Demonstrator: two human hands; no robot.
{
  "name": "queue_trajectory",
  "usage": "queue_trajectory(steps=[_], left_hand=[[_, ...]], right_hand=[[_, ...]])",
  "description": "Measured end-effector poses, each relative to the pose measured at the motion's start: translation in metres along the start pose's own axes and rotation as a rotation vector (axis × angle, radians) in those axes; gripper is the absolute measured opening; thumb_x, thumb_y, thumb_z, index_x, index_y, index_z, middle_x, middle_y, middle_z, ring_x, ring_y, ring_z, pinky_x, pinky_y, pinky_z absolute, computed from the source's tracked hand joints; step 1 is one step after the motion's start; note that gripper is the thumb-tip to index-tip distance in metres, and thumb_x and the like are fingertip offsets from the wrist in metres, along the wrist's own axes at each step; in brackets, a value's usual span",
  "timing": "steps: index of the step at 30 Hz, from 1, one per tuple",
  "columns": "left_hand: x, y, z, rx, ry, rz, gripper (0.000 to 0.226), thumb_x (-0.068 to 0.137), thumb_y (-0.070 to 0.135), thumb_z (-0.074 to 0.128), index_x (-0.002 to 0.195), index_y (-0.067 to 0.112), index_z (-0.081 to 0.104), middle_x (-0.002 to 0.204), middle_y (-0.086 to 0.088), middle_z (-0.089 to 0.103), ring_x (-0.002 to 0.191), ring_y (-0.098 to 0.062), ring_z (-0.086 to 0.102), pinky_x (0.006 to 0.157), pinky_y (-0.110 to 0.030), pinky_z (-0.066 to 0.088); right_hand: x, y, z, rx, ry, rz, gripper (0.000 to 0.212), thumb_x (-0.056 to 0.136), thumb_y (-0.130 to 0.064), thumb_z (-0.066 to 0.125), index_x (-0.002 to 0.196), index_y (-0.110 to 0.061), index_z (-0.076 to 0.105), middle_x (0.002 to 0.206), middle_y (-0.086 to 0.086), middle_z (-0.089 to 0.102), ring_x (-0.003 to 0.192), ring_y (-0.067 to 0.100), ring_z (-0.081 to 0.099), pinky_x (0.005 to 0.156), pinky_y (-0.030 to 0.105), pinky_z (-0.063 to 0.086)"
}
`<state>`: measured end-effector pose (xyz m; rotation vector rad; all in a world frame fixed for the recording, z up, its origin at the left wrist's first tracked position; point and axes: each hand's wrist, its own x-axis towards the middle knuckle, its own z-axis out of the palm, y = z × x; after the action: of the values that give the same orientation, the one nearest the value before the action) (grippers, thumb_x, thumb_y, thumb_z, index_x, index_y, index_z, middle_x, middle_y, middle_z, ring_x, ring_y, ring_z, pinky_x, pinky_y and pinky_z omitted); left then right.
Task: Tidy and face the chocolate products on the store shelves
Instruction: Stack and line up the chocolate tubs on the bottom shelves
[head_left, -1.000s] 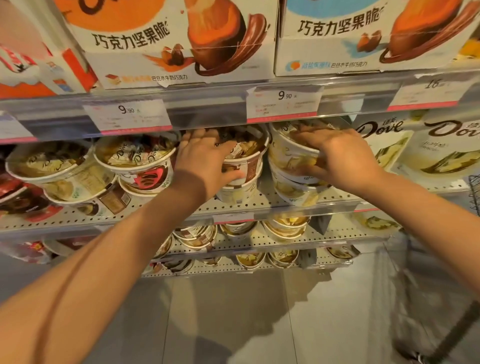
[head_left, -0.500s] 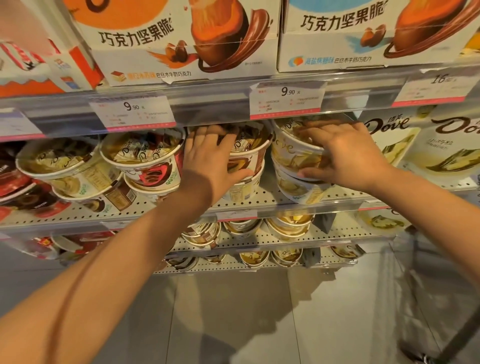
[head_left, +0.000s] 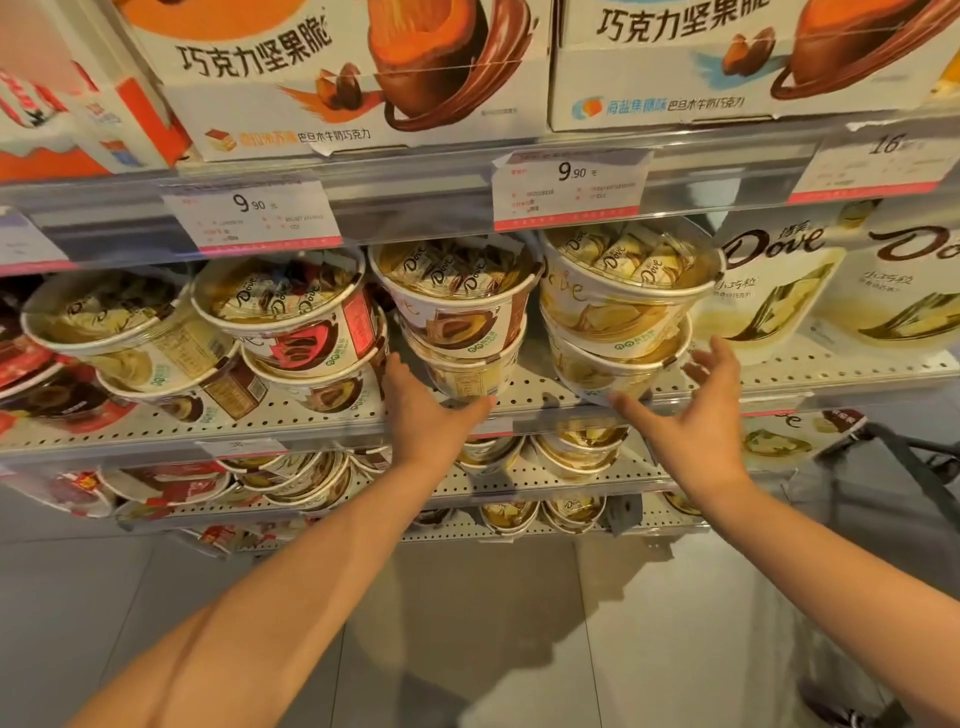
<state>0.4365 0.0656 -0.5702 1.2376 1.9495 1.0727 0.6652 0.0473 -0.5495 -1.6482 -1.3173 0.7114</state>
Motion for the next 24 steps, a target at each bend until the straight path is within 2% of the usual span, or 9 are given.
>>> queue_trajectory(steps=[4,6,7,10,13,16,21,22,24], left_hand=[[0.023,-0.005,0.018,-0.087,0.022,0.016,0.136,0.045,0.031,0.092,0.148,0.021,0.004,0.148,-0.003,0.035,0.136,-0.018,0.032,0.114,-0.036,0.026],[0.031,-0.006,0.021,-0.110,0.032,0.029,0.136,0.041,0.033,0.093,0.146,0.027,0.007,0.146,0.001,0.037,0.134,-0.016,0.035,0.113,-0.034,0.027],[0.031,-0.006,0.022,-0.117,0.039,0.037,0.132,0.041,0.032,0.093,0.145,0.025,0.012,0.141,0.004,0.041,0.130,-0.014,0.038,0.109,-0.029,0.029],[0.026,-0.005,0.028,-0.131,0.085,0.040,0.110,0.050,0.025,0.091,0.140,0.017,0.028,0.124,0.013,0.044,0.116,-0.004,0.041,0.100,-0.019,0.030],[0.021,-0.006,0.037,-0.150,0.148,0.038,0.097,0.053,0.027,0.089,0.135,0.016,0.037,0.131,0.004,0.051,0.121,-0.012,0.046,0.102,-0.024,0.036],[0.014,0.001,0.046,-0.190,0.201,0.065,0.083,0.059,0.020,0.087,0.130,0.011,0.045,0.128,-0.001,0.056,0.116,-0.011,0.051,0.095,-0.019,0.037],[0.003,0.005,0.061,-0.197,0.214,0.079,0.081,0.062,0.025,0.085,0.130,0.007,0.045,0.127,-0.007,0.057,0.119,-0.018,0.052,0.102,-0.035,0.042],[0.001,0.006,0.063,-0.190,0.215,0.066,0.081,0.063,0.024,0.085,0.130,0.006,0.044,0.128,-0.009,0.055,0.120,-0.020,0.051,0.103,-0.035,0.042],[-0.003,0.008,0.064,-0.172,0.204,0.072,0.080,0.065,0.019,0.082,0.132,0.006,0.040,0.131,-0.008,0.051,0.121,-0.019,0.048,0.102,-0.023,0.036]], right_hand=[[0.020,0.007,0.016,0.131,-0.065,-0.003,0.102,0.057,-0.020,0.088,0.138,-0.018,0.026,0.130,-0.006,0.045,0.119,0.005,0.042,0.098,0.017,0.033],[0.029,0.009,0.020,0.172,-0.058,-0.001,0.102,0.054,-0.017,0.089,0.136,-0.019,0.028,0.125,-0.008,0.048,0.114,0.003,0.045,0.093,0.012,0.035],[0.032,0.010,0.021,0.178,-0.049,0.003,0.101,0.053,-0.016,0.090,0.135,-0.018,0.029,0.123,-0.007,0.049,0.113,0.004,0.046,0.091,0.012,0.037],[0.040,0.013,0.018,0.139,-0.041,0.031,0.096,0.050,-0.017,0.091,0.128,-0.010,0.035,0.113,-0.006,0.051,0.107,0.008,0.050,0.088,0.018,0.039],[0.045,0.013,0.010,0.082,-0.066,0.041,0.090,0.053,-0.019,0.090,0.125,-0.007,0.037,0.109,-0.006,0.051,0.102,0.009,0.048,0.085,0.020,0.040],[0.055,0.015,0.004,0.060,-0.140,0.053,0.087,0.054,-0.020,0.089,0.124,-0.008,0.038,0.110,-0.004,0.052,0.104,0.012,0.050,0.089,0.026,0.044],[0.070,0.023,0.000,0.036,-0.227,0.034,0.092,0.052,-0.024,0.090,0.126,-0.011,0.036,0.118,0.002,0.053,0.112,0.017,0.050,0.099,0.039,0.044],[0.071,0.024,0.000,0.038,-0.232,0.028,0.093,0.052,-0.025,0.090,0.127,-0.011,0.036,0.120,0.003,0.052,0.113,0.017,0.050,0.100,0.040,0.044],[0.072,0.026,0.000,0.049,-0.240,0.024,0.095,0.052,-0.026,0.090,0.129,-0.011,0.035,0.121,0.003,0.052,0.114,0.017,0.049,0.101,0.040,0.043]])
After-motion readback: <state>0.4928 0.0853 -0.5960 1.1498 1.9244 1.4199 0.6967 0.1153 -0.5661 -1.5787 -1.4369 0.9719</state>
